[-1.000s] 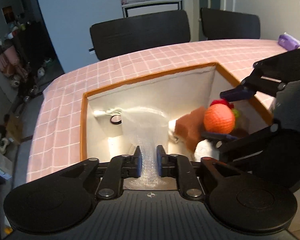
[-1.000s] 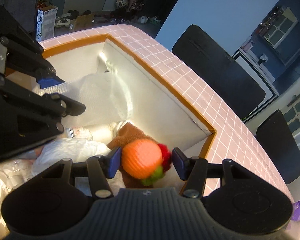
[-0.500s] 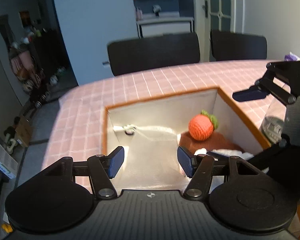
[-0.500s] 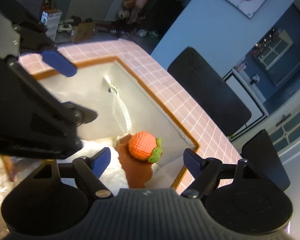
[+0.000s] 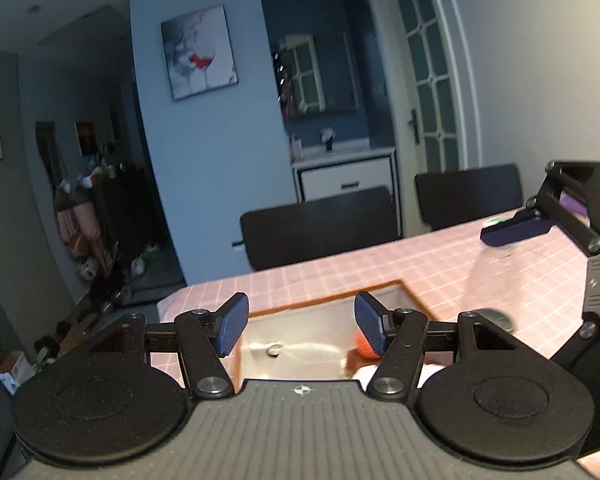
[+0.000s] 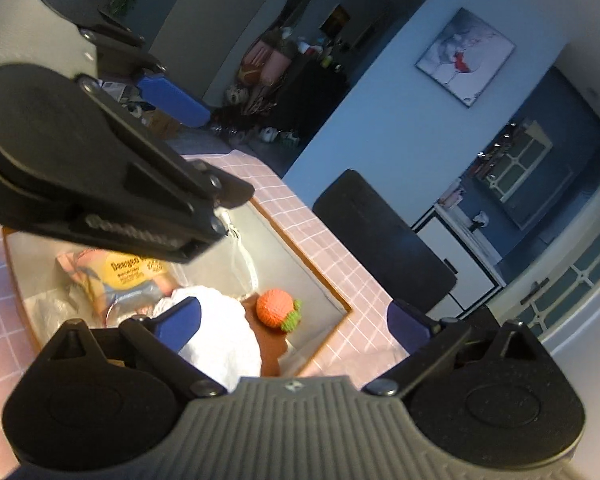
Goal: Organize soft objects
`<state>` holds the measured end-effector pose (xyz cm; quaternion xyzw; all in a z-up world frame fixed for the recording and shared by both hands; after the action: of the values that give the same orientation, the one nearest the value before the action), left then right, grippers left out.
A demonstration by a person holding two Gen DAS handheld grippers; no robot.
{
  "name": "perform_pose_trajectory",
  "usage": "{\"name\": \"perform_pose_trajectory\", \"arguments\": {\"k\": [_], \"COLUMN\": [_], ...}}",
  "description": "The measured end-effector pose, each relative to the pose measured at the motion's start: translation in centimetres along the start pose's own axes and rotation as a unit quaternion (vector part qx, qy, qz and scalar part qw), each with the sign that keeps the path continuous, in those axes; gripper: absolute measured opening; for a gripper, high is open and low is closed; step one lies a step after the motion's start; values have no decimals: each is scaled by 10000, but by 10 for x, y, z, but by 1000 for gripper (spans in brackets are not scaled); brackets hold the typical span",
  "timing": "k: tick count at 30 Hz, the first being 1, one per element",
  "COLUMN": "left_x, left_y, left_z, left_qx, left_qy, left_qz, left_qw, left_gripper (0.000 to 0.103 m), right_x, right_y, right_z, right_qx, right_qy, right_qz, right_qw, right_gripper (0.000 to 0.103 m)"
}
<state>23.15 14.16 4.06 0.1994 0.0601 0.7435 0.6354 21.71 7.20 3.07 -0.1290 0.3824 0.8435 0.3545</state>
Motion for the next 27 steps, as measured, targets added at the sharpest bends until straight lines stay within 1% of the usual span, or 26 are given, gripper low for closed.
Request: {"name": "perform_pose_trajectory", "arguments": {"k": [3,5,7,9,11,14,16,17,19,22,24,26,27], "left_x": [-7,-13,-17,-25,-39,-66,-80,-85,-95,-110,-116,-121,-121], "left_y": [16,29,43,57,72,93,105,110,116,126,130,137,138], "left_z": [5,7,9,8,6,3,2,1,0,-1,-4,-11,-14], "left_qx": [-234,-425,-654,-884,-1141,-1482,-1701,-1810,-1978,-2200,-2288,-2349,-2328], "left_qy": [103,214,433,594,672,764,880,897,873,779,767,754,795], "left_qz": [-59,-126,-172,-248,-203,-604,-696,-638,-378,-147,-40,70,116], "left_qw": [9997,9988,9968,9940,9910,9842,9790,9773,9756,9723,9704,9691,9692], "left_gripper": [72,75,76,76,76,76,76,76,76,78,82,91,93], "right_x": [-6,-14,-21,-29,-31,-36,-36,-35,-31,-30,-31,-28,-25], "right_y": [23,41,61,81,105,138,154,162,175,193,204,210,212], "right_z": [-11,-22,-33,-44,-58,-76,-89,-96,-110,-137,-160,-181,-190], "right_qx": [-182,-358,-542,-736,-953,-1358,-1530,-1600,-1731,-1861,-1877,-1853,-1850], "right_qy": [-202,-467,-802,-1180,-1509,-1876,-2010,-2053,-2187,-2523,-2795,-3088,-3206], "right_qz": [-116,-195,-238,-320,-448,-717,-904,-988,-1123,-1335,-1524,-1685,-1738], "right_qw": [9996,9981,9950,9898,9829,9702,9633,9605,9537,9402,9292,9175,9126], "right_gripper": [97,98,98,98,98,100,100,100,100,100,100,100,100]}}
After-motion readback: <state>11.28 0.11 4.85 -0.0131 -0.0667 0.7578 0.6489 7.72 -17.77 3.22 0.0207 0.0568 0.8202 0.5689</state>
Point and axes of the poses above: each gripper's, at about its wrist camera, not at the fingertips, and y roughly against the way its jaws point, x to its left, z to its top, the point moved 10 cm from there along -y, roughly the way its jaws point, and after that the axes turned 6 degrees about z, right-handed, at the moved point
